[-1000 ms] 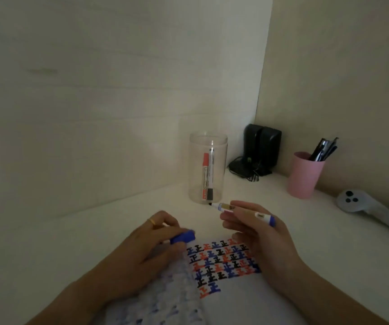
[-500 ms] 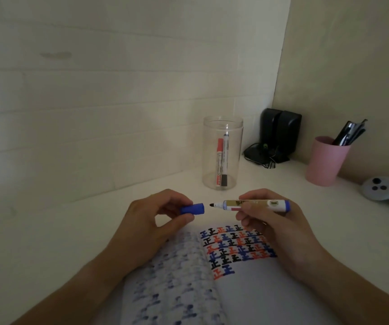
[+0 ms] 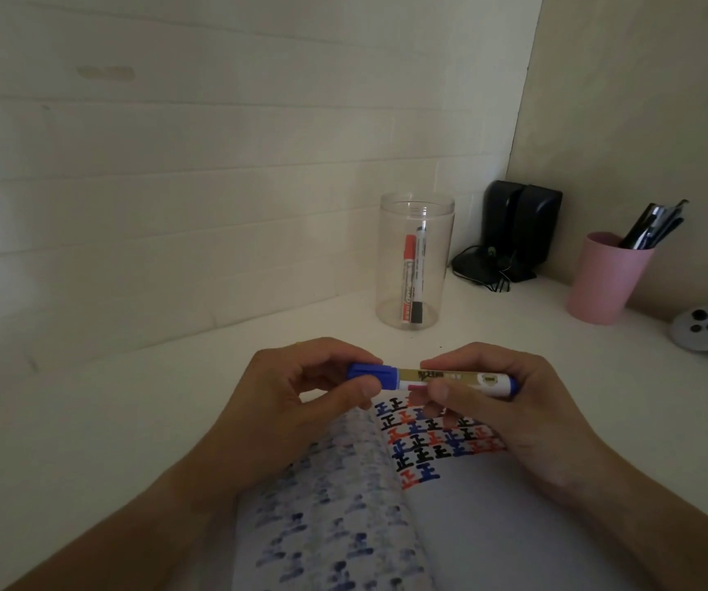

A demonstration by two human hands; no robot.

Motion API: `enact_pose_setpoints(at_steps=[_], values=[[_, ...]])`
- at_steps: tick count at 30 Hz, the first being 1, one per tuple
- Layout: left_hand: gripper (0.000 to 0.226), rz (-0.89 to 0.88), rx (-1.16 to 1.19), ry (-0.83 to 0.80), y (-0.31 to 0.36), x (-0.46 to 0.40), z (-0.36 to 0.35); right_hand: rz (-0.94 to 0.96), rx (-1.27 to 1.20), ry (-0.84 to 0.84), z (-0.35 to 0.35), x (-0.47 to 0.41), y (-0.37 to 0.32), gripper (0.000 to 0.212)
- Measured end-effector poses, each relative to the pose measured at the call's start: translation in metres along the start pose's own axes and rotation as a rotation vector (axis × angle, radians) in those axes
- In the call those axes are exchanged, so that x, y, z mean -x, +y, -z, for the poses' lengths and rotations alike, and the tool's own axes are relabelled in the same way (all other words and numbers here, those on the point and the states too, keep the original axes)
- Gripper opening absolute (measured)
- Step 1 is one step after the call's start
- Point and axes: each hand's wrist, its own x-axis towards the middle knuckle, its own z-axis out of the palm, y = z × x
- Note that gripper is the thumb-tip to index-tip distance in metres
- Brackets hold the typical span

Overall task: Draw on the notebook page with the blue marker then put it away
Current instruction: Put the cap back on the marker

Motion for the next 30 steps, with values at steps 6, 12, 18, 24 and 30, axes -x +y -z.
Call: enact_pose_setpoints(at_steps=[6,12,18,24,30], values=[[0.019,0.056,0.208,-0.007,0.001,0.003,-0.003,0.114,-0.015,-0.007,-0.004,0.004,-0.005,0.023],[0.018,0.063,0.266,-0.034,0.002,0.002,-0.003,0.165,0.052,0.007,-0.008,0.009,-0.008,0.021],[0.042,0.013,0.375,0.076,0.006,-0.005,-0.011,0.103,0.058,-0.096,-0.013,0.007,-0.006,0.027],[0.055,-0.047,-0.570,-0.154,-0.009,0.001,0.003,-0.170,-0.082,-0.103,0.000,-0.003,0.007,0.065],[0.063,0.144,-0.674,-0.287,-0.013,0.010,0.010,-0.294,0.002,-0.016,-0.007,-0.005,0.004,0.057]])
